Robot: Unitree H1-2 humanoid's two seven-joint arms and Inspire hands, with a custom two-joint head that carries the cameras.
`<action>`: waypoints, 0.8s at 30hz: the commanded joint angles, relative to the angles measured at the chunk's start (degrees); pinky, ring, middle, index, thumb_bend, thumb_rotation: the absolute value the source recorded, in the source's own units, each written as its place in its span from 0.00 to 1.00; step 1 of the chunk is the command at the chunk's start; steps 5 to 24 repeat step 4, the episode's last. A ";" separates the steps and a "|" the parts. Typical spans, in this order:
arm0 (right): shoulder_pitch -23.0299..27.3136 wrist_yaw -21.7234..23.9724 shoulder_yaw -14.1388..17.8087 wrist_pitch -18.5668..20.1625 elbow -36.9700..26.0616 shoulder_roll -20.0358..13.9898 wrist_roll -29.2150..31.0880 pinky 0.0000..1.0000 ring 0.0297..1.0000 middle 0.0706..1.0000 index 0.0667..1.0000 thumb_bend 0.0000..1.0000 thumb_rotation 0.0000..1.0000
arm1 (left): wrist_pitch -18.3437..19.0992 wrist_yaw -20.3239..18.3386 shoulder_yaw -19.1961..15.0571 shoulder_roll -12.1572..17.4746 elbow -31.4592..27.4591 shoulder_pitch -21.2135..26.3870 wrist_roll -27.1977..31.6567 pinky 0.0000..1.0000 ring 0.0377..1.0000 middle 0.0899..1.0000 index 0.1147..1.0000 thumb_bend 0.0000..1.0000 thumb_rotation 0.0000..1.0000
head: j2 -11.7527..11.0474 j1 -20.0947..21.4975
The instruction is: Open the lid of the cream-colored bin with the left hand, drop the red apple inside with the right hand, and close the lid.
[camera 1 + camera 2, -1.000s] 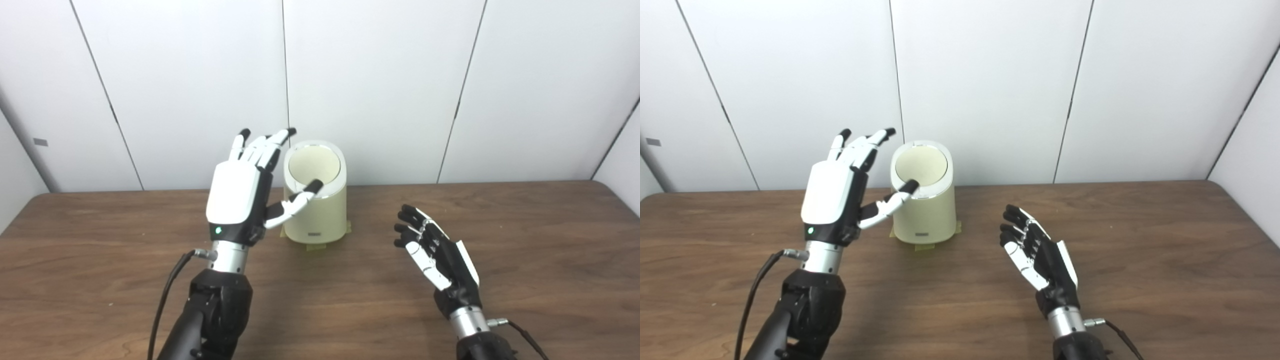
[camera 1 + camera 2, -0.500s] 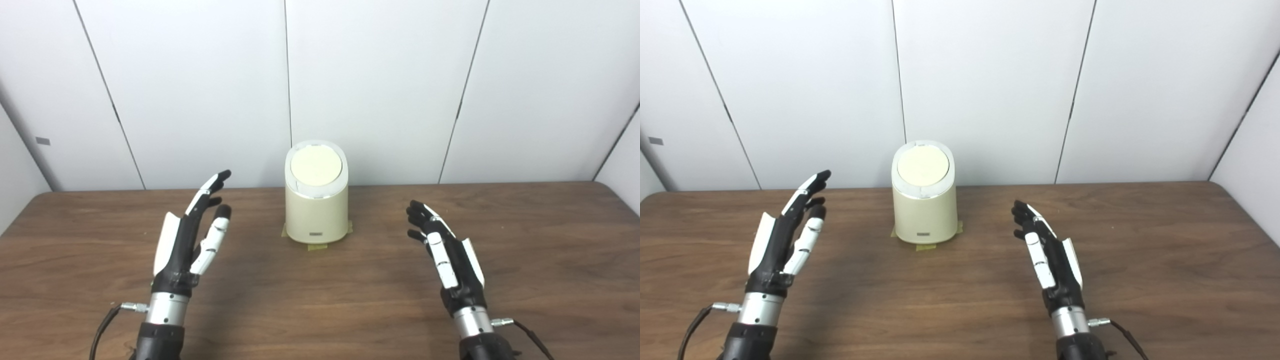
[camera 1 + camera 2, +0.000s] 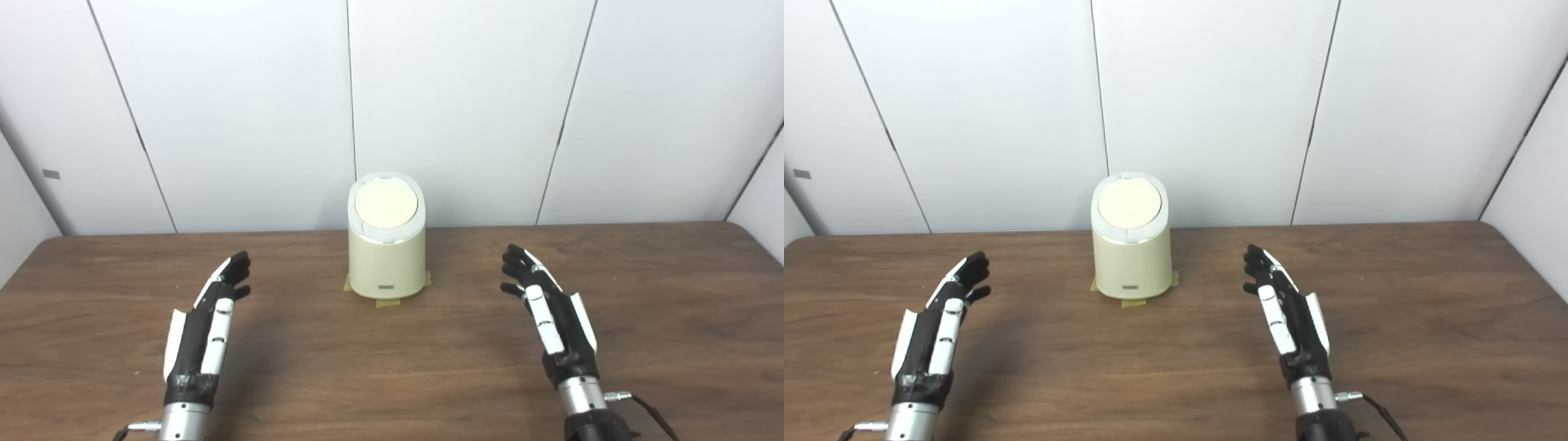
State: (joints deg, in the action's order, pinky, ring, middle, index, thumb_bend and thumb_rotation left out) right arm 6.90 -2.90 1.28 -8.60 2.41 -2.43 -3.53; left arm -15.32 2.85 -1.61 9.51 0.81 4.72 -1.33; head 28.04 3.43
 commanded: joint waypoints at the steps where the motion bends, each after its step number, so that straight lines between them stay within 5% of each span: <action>1: 1.98 -1.00 0.62 -2.72 -1.16 0.36 -0.17 0.74 0.82 0.83 0.82 0.14 0.82 | -2.70 -0.58 -0.35 -0.32 0.26 1.06 0.95 0.84 0.89 0.89 0.87 0.17 0.96 | 0.05 0.00; 4: 1.91 -2.12 0.90 -2.76 -1.27 0.83 -0.77 0.70 0.79 0.78 0.76 0.13 0.52 | -2.75 -1.35 -0.57 -0.55 0.82 0.64 1.48 0.84 0.89 0.89 0.88 0.18 0.95 | -0.05 -0.16; 24: 1.91 -2.12 0.90 -2.76 -1.27 0.83 -0.77 0.70 0.79 0.78 0.76 0.13 0.52 | -2.75 -1.35 -0.57 -0.55 0.82 0.64 1.48 0.84 0.89 0.89 0.88 0.18 0.95 | -0.05 -0.16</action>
